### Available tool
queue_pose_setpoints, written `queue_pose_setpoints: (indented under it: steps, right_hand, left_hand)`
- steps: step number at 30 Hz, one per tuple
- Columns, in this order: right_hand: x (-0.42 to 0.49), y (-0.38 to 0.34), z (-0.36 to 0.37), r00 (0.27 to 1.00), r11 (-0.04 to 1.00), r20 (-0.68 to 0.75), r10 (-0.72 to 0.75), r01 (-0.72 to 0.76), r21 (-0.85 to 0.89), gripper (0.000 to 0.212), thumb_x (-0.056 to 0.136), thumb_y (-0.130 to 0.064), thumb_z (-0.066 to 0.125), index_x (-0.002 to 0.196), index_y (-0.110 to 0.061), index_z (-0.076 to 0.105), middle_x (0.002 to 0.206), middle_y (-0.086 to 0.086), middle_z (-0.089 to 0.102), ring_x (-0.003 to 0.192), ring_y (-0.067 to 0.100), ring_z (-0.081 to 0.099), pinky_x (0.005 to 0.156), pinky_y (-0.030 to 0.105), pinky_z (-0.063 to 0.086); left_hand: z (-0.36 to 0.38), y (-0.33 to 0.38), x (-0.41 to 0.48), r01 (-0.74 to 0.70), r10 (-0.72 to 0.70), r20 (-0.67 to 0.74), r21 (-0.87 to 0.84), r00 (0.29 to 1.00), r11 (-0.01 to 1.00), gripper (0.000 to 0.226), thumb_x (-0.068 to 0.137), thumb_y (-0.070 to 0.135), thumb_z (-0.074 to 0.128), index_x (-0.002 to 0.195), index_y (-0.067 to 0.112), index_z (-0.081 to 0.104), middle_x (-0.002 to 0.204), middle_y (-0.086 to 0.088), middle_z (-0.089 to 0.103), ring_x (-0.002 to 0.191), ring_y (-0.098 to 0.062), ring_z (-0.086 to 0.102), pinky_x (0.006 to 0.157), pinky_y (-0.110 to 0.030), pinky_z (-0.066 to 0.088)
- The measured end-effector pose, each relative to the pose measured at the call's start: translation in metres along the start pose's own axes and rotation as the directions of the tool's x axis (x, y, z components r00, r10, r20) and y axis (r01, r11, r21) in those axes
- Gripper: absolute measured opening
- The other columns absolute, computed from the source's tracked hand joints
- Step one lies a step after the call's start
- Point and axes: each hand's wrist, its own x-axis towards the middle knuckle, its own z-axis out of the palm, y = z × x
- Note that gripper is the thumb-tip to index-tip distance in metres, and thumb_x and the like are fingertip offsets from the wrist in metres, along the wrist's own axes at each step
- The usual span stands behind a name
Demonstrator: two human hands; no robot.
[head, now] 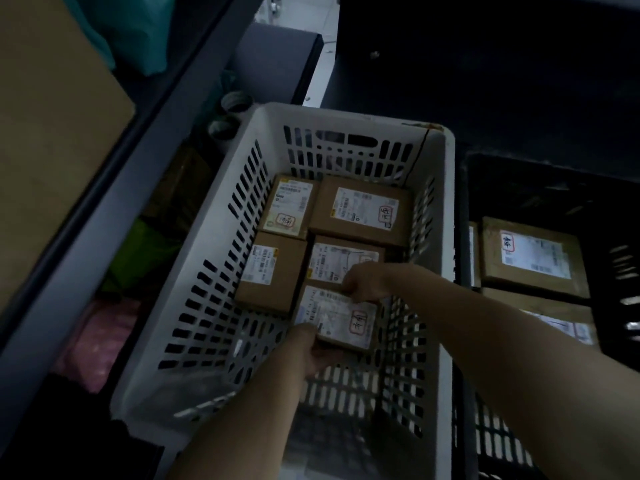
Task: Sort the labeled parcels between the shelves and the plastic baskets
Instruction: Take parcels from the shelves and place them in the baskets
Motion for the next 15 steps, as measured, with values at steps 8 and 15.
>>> queue_pose_setpoints:
  steps: [8,15]
  right_hand:
    - [-0.062,-0.032,-0.016,0.964,0.995,-0.263,-0.041,0.016,-0.098,0.048,0.103,-0.028,0.041,0.148,-0.016,0.034,0.151,0.011,0.038,0.135,0.030,0.039,0.106,0.040,0.040]
    - [-0.158,-0.079,-0.011,0.862,0.952,-0.459,-0.214,0.077,-0.297,0.038,0.101,-0.032,0.042,0.135,-0.017,0.051,0.131,0.008,0.057,0.111,0.029,0.056,0.084,0.038,0.052]
  left_hand:
    - [-0.036,0.024,-0.056,-0.313,0.449,-0.189,0.488,0.873,0.815,0.019,0.095,0.011,0.048,0.076,0.007,0.048,0.071,-0.008,0.045,0.061,-0.019,0.043,0.056,-0.027,0.036]
    - [-0.051,-0.002,-0.172,-0.455,0.769,-0.102,0.755,0.631,0.473,0.024,0.095,0.013,0.047,0.072,0.017,0.040,0.072,0.001,0.039,0.066,-0.015,0.041,0.065,-0.028,0.032]
